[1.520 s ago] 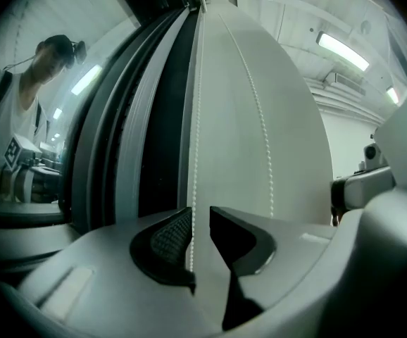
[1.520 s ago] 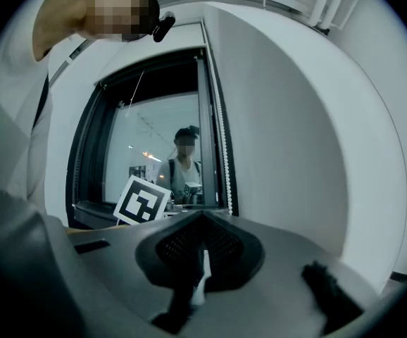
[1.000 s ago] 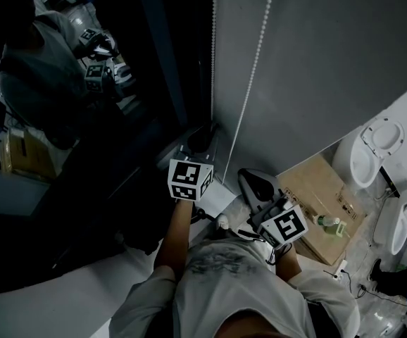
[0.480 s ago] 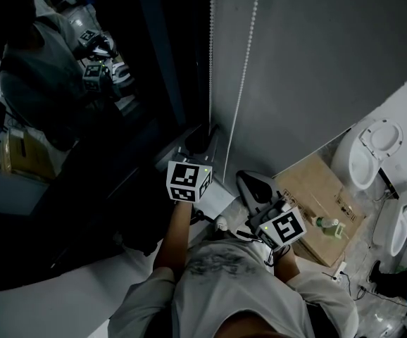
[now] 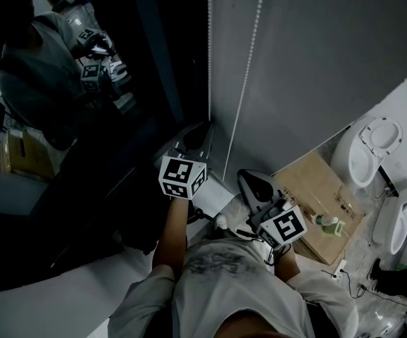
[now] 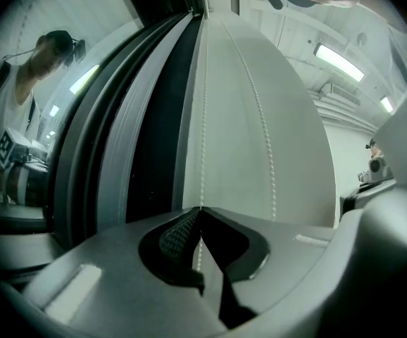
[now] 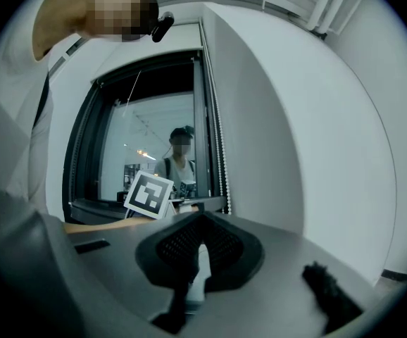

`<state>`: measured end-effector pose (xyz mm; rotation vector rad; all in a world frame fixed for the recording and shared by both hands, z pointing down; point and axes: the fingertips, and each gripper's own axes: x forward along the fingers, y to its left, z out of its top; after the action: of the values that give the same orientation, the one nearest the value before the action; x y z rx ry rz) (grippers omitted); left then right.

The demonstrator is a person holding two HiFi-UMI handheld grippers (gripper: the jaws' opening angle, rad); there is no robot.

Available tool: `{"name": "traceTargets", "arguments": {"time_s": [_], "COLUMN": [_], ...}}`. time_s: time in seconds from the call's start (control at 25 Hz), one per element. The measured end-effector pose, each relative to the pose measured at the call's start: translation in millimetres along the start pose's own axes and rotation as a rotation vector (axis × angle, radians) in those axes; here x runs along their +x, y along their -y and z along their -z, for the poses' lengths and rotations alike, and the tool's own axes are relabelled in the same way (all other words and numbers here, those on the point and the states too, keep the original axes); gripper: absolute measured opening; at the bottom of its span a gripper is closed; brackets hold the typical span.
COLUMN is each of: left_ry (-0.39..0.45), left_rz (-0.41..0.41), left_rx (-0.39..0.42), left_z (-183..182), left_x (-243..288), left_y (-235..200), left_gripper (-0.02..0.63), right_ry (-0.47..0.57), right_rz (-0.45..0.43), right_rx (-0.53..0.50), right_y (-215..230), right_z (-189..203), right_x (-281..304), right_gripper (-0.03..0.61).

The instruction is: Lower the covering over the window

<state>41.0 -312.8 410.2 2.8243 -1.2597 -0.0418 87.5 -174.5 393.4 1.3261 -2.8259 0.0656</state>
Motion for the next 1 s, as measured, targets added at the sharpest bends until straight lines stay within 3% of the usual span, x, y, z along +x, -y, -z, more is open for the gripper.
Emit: {"name": "traceTargets", "arguments": {"time_s": [0.36,0.6,1.0], "left_ry": [-0.015,-0.024,-0.031], "left_rz": [0.009,0.015,0.022], "left_rx": [-0.048,-0.009,0.026], "left_z": [11.5,16.1,22.8], "left_x": [-40.3,-65.8,-87.0], "left_y": [21.8,34.7,52.7], "left_gripper": [0.011,0.01,0.011], "right_ry": [0.04,0.113,0.125], "right_rz": [-0.038,-0.073,-0.101], "right_rx": [-0.014,-0.043,-0.075], "right_y": [-14.7,-27.6,-40.5], "right_z": [-13.9,-35.0,-49.1], "right_x": [4.7,14.8,23.7], "right_gripper": [0.017,0.017,0.017]}}
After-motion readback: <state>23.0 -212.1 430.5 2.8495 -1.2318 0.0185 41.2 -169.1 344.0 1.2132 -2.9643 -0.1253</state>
